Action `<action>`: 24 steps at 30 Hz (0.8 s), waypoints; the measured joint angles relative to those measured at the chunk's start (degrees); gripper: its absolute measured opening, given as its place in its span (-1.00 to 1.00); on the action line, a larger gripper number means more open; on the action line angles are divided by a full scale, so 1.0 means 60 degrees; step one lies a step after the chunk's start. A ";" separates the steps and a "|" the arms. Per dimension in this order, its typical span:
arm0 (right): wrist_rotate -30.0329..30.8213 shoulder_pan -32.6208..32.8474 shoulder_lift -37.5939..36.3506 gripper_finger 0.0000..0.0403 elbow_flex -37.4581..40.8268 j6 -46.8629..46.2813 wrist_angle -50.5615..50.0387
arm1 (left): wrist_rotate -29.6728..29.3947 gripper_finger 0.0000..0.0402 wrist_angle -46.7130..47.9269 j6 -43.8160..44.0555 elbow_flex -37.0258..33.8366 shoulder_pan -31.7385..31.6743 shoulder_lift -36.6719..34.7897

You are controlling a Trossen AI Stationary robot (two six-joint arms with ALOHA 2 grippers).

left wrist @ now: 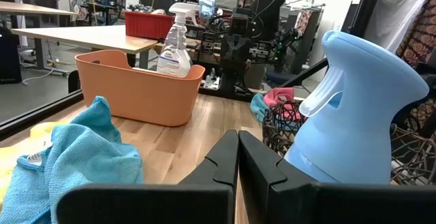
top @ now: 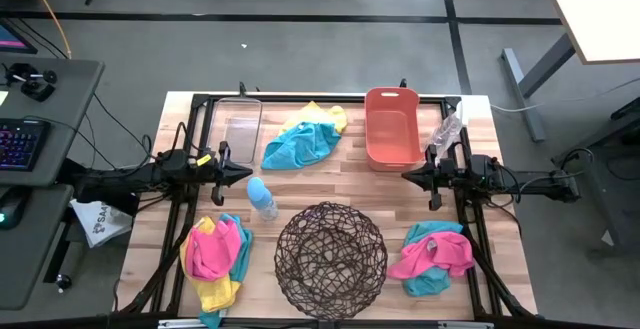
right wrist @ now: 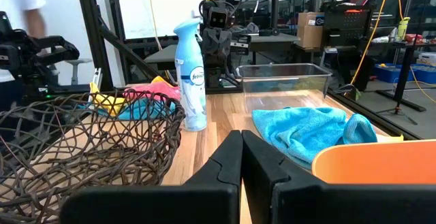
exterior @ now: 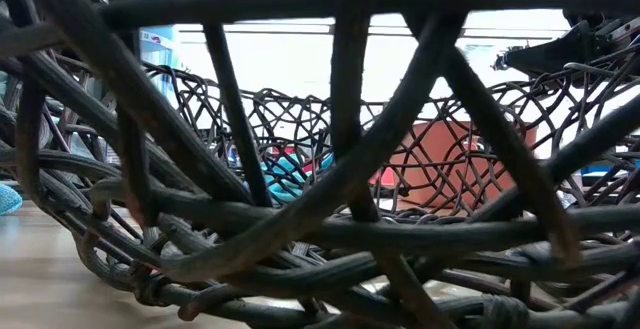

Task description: Sort microfiber towel by color & place in baskets

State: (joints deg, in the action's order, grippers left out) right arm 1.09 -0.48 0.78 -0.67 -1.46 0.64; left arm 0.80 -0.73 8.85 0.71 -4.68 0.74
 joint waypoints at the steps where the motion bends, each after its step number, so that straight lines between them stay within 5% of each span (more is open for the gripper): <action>1: 0.0000 -0.0001 0.0000 -1.00 0.0000 -0.0001 0.0001 | -0.0002 -1.00 -0.0001 0.0000 0.0000 0.0000 0.0001; 21: -0.0001 0.0001 -0.0001 -1.00 0.0000 -0.0003 0.0000 | -0.0004 -1.00 -0.0052 0.0000 0.0000 0.0000 -0.0002; 24: -0.0001 -0.0001 0.0000 -1.00 0.0000 0.0000 0.0000 | -0.0339 -1.00 -0.1638 0.0374 -0.0004 0.0000 0.0074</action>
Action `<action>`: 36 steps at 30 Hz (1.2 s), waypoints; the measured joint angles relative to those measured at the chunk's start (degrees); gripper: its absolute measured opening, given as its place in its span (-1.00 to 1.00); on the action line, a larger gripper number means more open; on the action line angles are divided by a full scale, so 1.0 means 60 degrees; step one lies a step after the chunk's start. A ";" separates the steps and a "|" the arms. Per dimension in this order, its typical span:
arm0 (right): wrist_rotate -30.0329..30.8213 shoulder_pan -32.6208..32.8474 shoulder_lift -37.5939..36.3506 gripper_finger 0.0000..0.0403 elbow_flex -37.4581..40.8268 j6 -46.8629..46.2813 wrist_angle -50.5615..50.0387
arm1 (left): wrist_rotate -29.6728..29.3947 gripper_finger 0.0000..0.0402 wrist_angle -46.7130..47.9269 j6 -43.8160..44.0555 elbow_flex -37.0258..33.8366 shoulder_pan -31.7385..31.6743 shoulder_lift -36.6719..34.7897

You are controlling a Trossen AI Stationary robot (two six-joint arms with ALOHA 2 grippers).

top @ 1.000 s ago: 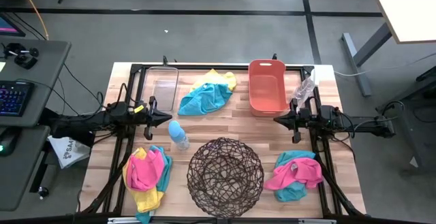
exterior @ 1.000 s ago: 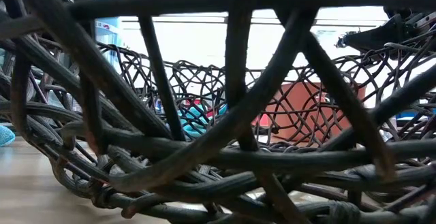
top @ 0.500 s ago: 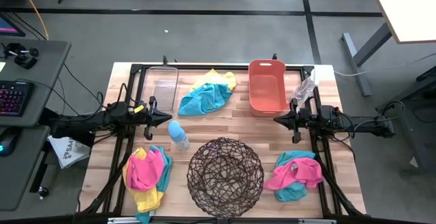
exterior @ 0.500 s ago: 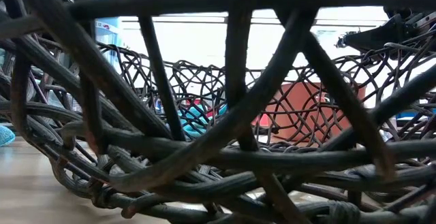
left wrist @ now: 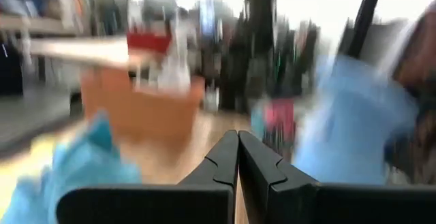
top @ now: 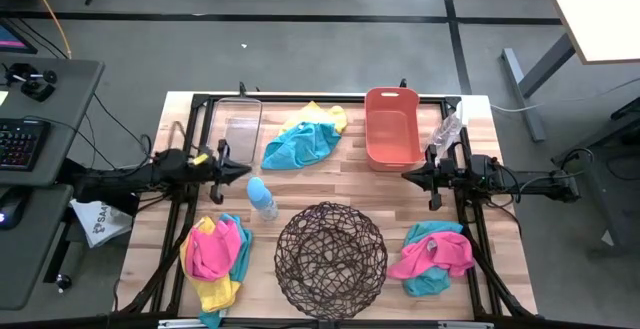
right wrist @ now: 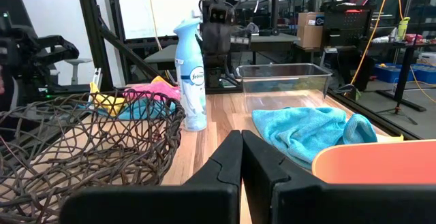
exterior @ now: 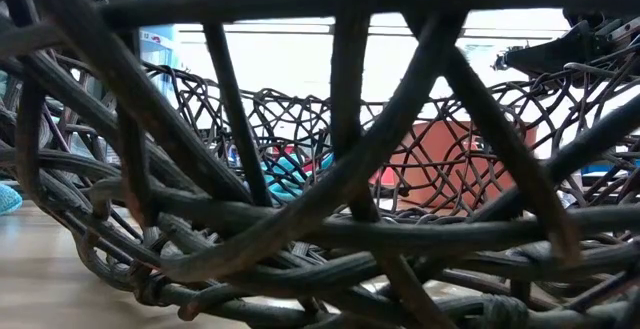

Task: Sort microfiber towel by color & place in baskets
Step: Put the top center blue towel into the wooden basket

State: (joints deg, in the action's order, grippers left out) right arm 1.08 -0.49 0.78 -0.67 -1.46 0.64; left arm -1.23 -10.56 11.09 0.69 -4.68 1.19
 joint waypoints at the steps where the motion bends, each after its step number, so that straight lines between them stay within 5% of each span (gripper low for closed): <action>1: 0.0000 0.0004 -0.0001 -1.00 0.0000 -0.0001 0.0000 | -0.0237 -1.00 -0.1027 0.0603 0.0000 0.0001 0.0041; 5: 0.0000 0.0002 0.0003 -1.00 0.0000 0.0001 0.0001 | -0.2474 -1.00 -0.4680 0.2496 0.0081 -0.0042 0.0516; 7: 0.0000 0.0000 0.0003 -1.00 0.0000 -0.0002 0.0001 | -0.3453 -1.00 -0.5232 0.2858 0.0561 -0.0111 0.1175; 9: 0.0000 0.0004 0.0003 -1.00 0.0000 0.0000 0.0001 | -0.3338 -1.00 -0.5059 0.2734 0.1612 -0.0200 0.2152; 13: 0.0000 0.0000 0.0003 -1.00 0.0000 0.0001 0.0001 | -0.2287 -1.00 -0.2984 0.2252 0.4432 -0.0446 0.5062; 19: 0.0000 0.0004 0.0003 -1.00 0.0000 -0.0001 0.0001 | -0.2058 -0.98 0.3733 0.0558 0.9470 -0.2051 0.9799; 23: 0.0000 0.0000 0.0003 -1.00 0.0000 0.0001 0.0001 | -0.0777 -0.86 0.7434 0.0871 1.2007 -0.3211 1.2336; 28: 0.0000 0.0002 0.0003 -1.00 0.0000 -0.0001 0.0001 | 0.1123 -0.56 0.9062 0.1166 1.2830 -0.3128 1.4287; 36: 0.0000 0.0003 0.0003 -1.00 0.0000 0.0001 -0.0001 | 0.0087 -0.12 0.8578 0.0885 1.2841 -0.2756 1.6170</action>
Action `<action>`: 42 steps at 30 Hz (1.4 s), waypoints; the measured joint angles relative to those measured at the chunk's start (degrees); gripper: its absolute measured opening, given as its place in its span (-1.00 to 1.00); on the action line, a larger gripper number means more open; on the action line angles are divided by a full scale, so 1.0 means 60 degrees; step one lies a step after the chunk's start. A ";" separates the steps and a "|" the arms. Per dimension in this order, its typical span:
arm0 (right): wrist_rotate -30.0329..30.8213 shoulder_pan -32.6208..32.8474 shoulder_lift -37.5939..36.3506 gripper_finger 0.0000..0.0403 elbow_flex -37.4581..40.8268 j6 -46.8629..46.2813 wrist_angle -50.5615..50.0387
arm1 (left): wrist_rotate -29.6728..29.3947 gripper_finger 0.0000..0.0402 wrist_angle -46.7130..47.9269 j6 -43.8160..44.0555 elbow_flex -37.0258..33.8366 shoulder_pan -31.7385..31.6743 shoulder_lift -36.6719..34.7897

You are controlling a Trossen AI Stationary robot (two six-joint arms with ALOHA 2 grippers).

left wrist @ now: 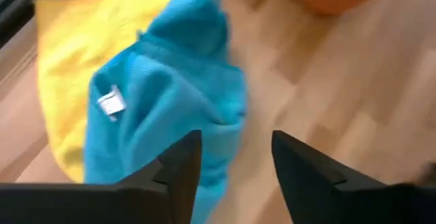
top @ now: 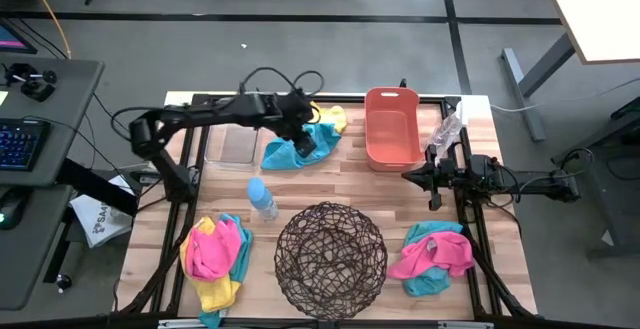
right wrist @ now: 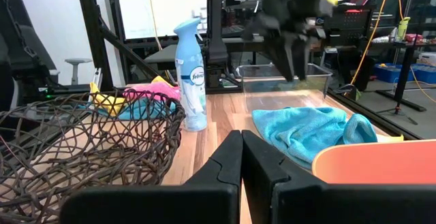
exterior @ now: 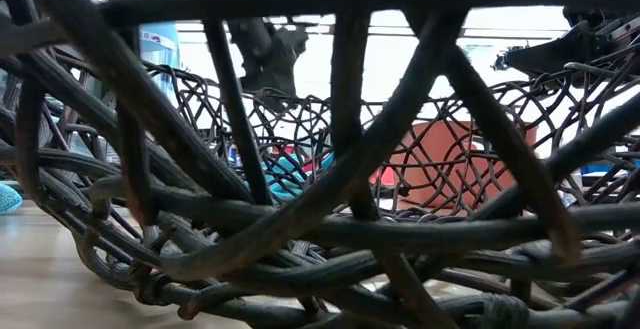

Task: Sort microfiber towel by color & place in baskets
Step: Put the top center blue towel into the wooden basket

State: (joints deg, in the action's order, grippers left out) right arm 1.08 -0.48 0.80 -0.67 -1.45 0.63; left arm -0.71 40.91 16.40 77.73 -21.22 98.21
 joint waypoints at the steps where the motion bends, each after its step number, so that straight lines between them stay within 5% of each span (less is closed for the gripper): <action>1: -0.0002 -0.0001 0.0000 -1.00 0.0000 0.0000 0.0002 | 0.0003 -0.08 -0.0071 -0.0003 0.0000 -0.0051 0.0197; 6: -0.0001 0.0001 0.0000 -1.00 0.0000 -0.0003 -0.0001 | -0.0234 0.03 -0.0107 -0.0612 0.0000 -0.0222 0.0982; 15: 0.0000 0.0001 0.0000 -1.00 0.0000 0.0000 -0.0001 | -0.2184 0.04 -0.0378 -0.1675 0.0021 -0.0131 0.1327; 21: -0.0001 0.0001 0.0000 -1.00 0.0000 0.0000 0.0002 | -0.1168 0.04 -0.0856 -0.2314 0.0033 -0.0148 0.1403; 31: 0.0000 -0.0002 0.0000 -1.00 0.0000 -0.0003 0.0002 | -0.1198 -0.07 -0.1202 -0.2353 -0.0554 -0.0204 0.1407; 36: 0.0000 -0.0001 0.0000 -1.00 0.0000 0.0000 0.0002 | -0.1225 -0.27 -0.1430 -0.2467 -0.0648 -0.0213 0.1410; 42: -0.0001 0.0001 0.0000 -1.00 0.0000 -0.0001 0.0002 | -0.1221 -0.92 -0.1668 -0.2847 -0.0651 -0.0259 0.1542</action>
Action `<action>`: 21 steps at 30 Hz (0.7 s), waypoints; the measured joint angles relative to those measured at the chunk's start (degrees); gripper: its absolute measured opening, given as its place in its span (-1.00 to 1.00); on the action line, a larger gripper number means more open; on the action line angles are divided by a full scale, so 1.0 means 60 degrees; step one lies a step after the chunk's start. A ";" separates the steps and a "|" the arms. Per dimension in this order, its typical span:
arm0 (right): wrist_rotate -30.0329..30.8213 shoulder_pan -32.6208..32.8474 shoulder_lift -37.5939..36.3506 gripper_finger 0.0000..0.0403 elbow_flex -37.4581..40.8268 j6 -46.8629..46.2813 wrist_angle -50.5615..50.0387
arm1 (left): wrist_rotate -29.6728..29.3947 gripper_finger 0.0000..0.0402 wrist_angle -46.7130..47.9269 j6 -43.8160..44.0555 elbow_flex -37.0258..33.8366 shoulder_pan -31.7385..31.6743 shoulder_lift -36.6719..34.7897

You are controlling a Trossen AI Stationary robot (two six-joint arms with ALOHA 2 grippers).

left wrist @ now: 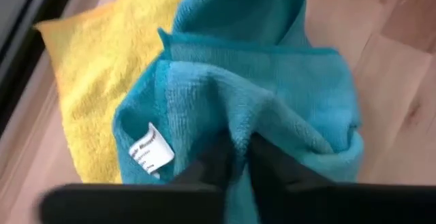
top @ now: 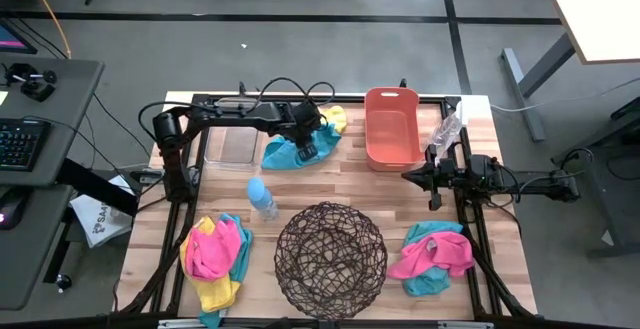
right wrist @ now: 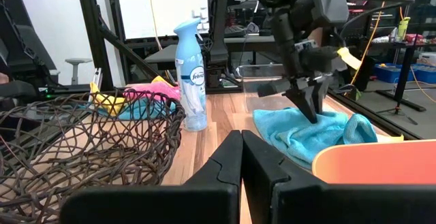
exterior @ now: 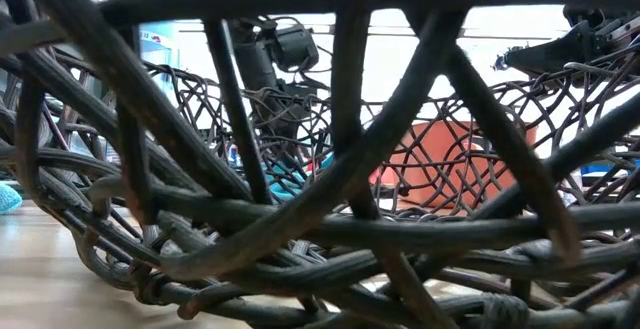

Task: Sort microfiber towel by color & place in baskets
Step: Put the top center blue towel into the wooden basket

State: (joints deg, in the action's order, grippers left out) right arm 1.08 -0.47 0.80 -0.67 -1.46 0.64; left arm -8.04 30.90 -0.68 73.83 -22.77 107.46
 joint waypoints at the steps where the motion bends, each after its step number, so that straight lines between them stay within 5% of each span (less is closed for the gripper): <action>1: -0.0002 -0.0001 0.0000 -1.00 0.0000 -0.0002 -0.0003 | 0.0005 -0.95 -0.0030 0.0036 0.0011 -0.0017 -0.0003; 6: -0.0003 -0.0004 0.0000 -1.00 0.0000 0.0001 -0.0001 | 0.0201 -0.99 0.0331 0.0317 0.0479 -0.0002 -0.0847; 21: 0.0001 0.0000 -0.0001 -1.00 0.0000 0.0000 -0.0002 | -0.0352 -1.00 -0.0744 0.0139 0.1911 0.0071 -0.5999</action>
State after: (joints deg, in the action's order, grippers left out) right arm 1.08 -0.47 0.79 -0.67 -1.46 0.63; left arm -10.15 26.44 0.15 85.30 -22.35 71.47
